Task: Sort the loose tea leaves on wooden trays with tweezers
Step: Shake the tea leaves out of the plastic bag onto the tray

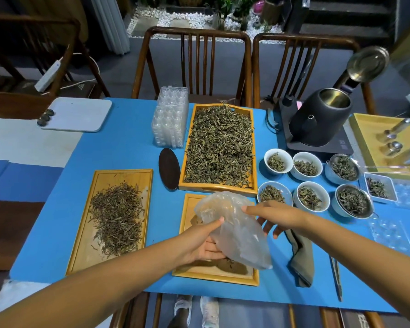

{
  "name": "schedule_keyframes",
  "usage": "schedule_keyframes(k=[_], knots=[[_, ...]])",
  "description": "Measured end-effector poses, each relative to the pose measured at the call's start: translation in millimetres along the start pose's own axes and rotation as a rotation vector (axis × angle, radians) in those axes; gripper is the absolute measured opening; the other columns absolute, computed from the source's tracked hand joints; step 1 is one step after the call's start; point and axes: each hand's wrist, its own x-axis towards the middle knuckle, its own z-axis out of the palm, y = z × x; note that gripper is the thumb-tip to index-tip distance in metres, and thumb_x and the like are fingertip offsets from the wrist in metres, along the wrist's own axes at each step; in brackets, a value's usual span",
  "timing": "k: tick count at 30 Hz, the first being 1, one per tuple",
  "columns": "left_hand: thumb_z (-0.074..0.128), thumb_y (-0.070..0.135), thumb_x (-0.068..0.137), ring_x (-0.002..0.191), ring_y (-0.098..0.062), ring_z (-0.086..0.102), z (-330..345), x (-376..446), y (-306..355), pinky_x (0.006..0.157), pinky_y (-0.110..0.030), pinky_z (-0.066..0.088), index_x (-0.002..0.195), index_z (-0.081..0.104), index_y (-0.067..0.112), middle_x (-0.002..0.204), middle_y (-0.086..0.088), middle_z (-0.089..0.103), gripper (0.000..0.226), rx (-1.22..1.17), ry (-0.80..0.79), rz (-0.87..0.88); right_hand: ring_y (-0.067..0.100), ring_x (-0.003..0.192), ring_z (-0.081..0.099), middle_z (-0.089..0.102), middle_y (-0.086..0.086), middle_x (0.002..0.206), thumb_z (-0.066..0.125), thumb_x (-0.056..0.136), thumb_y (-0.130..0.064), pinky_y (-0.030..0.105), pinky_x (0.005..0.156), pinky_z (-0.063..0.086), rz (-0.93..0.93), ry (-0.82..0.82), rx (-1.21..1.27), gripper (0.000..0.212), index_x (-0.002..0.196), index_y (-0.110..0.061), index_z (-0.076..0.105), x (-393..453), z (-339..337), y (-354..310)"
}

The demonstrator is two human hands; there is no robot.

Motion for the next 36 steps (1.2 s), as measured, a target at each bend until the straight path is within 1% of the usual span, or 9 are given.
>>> schedule_keyframes(k=[7, 10, 14, 21, 25, 28, 31, 34, 36], knots=[[0.06, 0.045, 0.086, 0.091, -0.024, 0.073, -6.4, -2.2, 12.4, 0.066, -0.033, 0.059, 0.11, 0.058, 0.026, 0.105, -0.01, 0.073, 0.03, 0.133, -0.038, 0.061, 0.017, 0.059, 0.059, 0.062, 0.009, 0.075, 0.059, 0.08, -0.059, 0.023, 0.049, 0.046, -0.066, -0.044, 0.093, 0.061, 0.095, 0.0, 0.061, -2.0, -0.7, -5.6], [0.063, 0.043, 0.084, 0.094, -0.027, 0.072, -10.8, -3.9, 24.9, 0.071, -0.037, 0.06, 0.115, 0.056, 0.026, 0.108, -0.012, 0.072, 0.036, 0.153, -0.034, 0.108, 0.019, 0.064, 0.059, 0.062, 0.009, 0.076, 0.063, 0.079, -0.055, 0.023, 0.049, 0.045, -0.117, -0.034, 0.14, 0.053, 0.09, -0.004, 0.058, 1.3, -4.9, -12.9], [0.067, 0.039, 0.083, 0.092, -0.026, 0.072, -21.9, -5.9, 45.0, 0.068, -0.037, 0.06, 0.118, 0.052, 0.027, 0.108, -0.005, 0.073, 0.04, 0.17, 0.003, 0.198, 0.017, 0.063, 0.06, 0.062, 0.004, 0.078, 0.068, 0.077, -0.05, 0.023, 0.048, 0.046, -0.156, 0.015, 0.169, 0.041, 0.084, -0.014, 0.051, 13.4, -8.0, -26.8], [0.068, 0.035, 0.083, 0.096, -0.016, 0.071, -53.0, -9.2, 87.6, 0.067, -0.036, 0.06, 0.125, 0.05, 0.027, 0.117, 0.004, 0.067, 0.047, 0.228, 0.137, 0.343, 0.014, 0.066, 0.063, 0.062, 0.001, 0.083, 0.071, 0.076, -0.044, 0.026, 0.052, 0.049, -0.232, 0.059, 0.204, 0.037, 0.09, -0.017, 0.05, 45.8, 0.9, -63.1], [0.067, 0.022, 0.085, 0.094, -0.007, 0.063, -78.9, -7.3, 117.8, 0.056, -0.025, 0.058, 0.127, 0.046, 0.028, 0.111, 0.013, 0.063, 0.047, 0.213, 0.23, 0.456, 0.017, 0.076, 0.058, 0.059, 0.005, 0.088, 0.067, 0.083, -0.032, 0.023, 0.05, 0.048, -0.276, 0.093, 0.246, 0.025, 0.093, -0.017, 0.051, 70.6, 10.1, -96.3], [0.066, 0.012, 0.086, 0.09, -0.002, 0.059, -102.6, -0.9, 140.3, 0.053, -0.017, 0.055, 0.126, 0.043, 0.025, 0.11, 0.01, 0.06, 0.048, 0.232, 0.299, 0.543, 0.014, 0.077, 0.056, 0.059, 0.004, 0.092, 0.066, 0.084, -0.032, 0.023, 0.053, 0.048, -0.301, 0.131, 0.234, 0.022, 0.095, -0.018, 0.053, 93.0, 19.5, -121.1], [0.064, 0.001, 0.084, 0.091, 0.0, 0.058, -129.5, 4.2, 160.8, 0.067, -0.013, 0.055, 0.125, 0.041, 0.019, 0.117, 0.001, 0.056, 0.05, 0.307, 0.349, 0.658, 0.014, 0.085, 0.057, 0.06, 0.003, 0.099, 0.065, 0.085, -0.031, 0.031, 0.064, 0.05, -0.3, 0.169, 0.268, 0.021, 0.1, -0.021, 0.054, 116.5, 29.4, -142.5], [0.068, 0.006, 0.083, 0.113, -0.014, 0.055, -155.3, 8.3, 182.4, 0.093, -0.028, 0.049, 0.137, 0.038, 0.01, 0.128, -0.003, 0.054, 0.062, 0.408, 0.391, 0.698, 0.015, 0.095, 0.057, 0.06, 0.004, 0.104, 0.062, 0.088, -0.027, 0.032, 0.068, 0.052, -0.297, 0.182, 0.33, 0.032, 0.117, -0.018, 0.052, 141.0, 38.5, -164.2], [0.069, 0.01, 0.083, 0.116, -0.017, 0.053, -170.0, 12.5, 194.1, 0.095, -0.029, 0.047, 0.13, 0.045, 0.016, 0.125, -0.002, 0.057, 0.053, 0.474, 0.411, 0.735, 0.016, 0.094, 0.057, 0.056, 0.007, 0.104, 0.061, 0.089, -0.022, 0.03, 0.064, 0.052, -0.284, 0.183, 0.386, 0.04, 0.127, -0.015, 0.048, 156.1, 44.8, -177.8]])
